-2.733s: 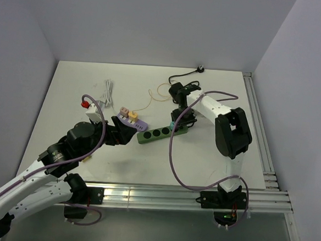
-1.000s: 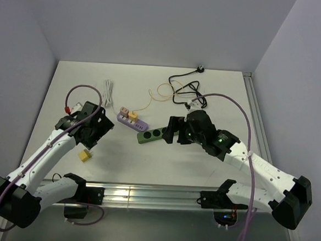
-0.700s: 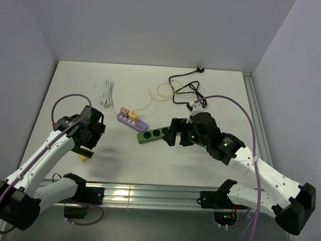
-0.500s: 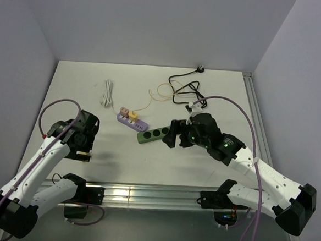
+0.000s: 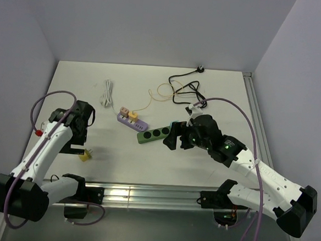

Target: Insert the plug

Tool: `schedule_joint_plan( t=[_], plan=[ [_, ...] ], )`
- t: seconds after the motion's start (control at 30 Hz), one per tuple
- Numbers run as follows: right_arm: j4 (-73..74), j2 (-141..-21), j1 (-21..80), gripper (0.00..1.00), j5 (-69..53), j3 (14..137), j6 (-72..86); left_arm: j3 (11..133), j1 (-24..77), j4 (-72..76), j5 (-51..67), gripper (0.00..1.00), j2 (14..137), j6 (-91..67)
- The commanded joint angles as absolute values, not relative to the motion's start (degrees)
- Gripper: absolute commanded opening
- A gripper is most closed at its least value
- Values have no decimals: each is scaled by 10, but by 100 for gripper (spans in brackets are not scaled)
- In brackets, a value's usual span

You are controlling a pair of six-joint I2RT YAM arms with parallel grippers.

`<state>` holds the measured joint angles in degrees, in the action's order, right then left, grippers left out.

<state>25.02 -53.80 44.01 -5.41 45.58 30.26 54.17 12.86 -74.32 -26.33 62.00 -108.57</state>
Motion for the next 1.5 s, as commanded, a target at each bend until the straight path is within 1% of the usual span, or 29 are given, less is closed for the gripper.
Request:
schedule_joint_plan(
  t=[0.0, 0.13, 0.2, 0.3, 0.47, 0.87, 1.07, 1.47],
  plan=[
    [233, -532, 442, 97, -44, 454, 291, 571, 100, -717, -259, 99, 666, -1015],
    [236, -537, 442, 97, -40, 457, 292, 562, 85, -705, -232, 99, 721, -1003],
    [235, -539, 443, 97, -37, 456, 292, 544, 84, -692, -216, 99, 724, -1008],
    [234, -540, 442, 97, -37, 456, 293, 483, 82, -664, -181, 99, 703, -1049],
    [232, -543, 442, 97, -40, 456, 293, 424, 78, -626, -160, 98, 664, -1095],
    [229, -541, 442, 97, -46, 449, 290, 433, 62, -642, -186, 98, 685, -1121],
    [224, -542, 442, 97, -54, 445, 290, 417, 44, -629, -194, 97, 673, -1129],
    [224, -543, 442, 97, -55, 446, 288, 384, 11, -591, -182, 95, 698, -1114]
  ],
)
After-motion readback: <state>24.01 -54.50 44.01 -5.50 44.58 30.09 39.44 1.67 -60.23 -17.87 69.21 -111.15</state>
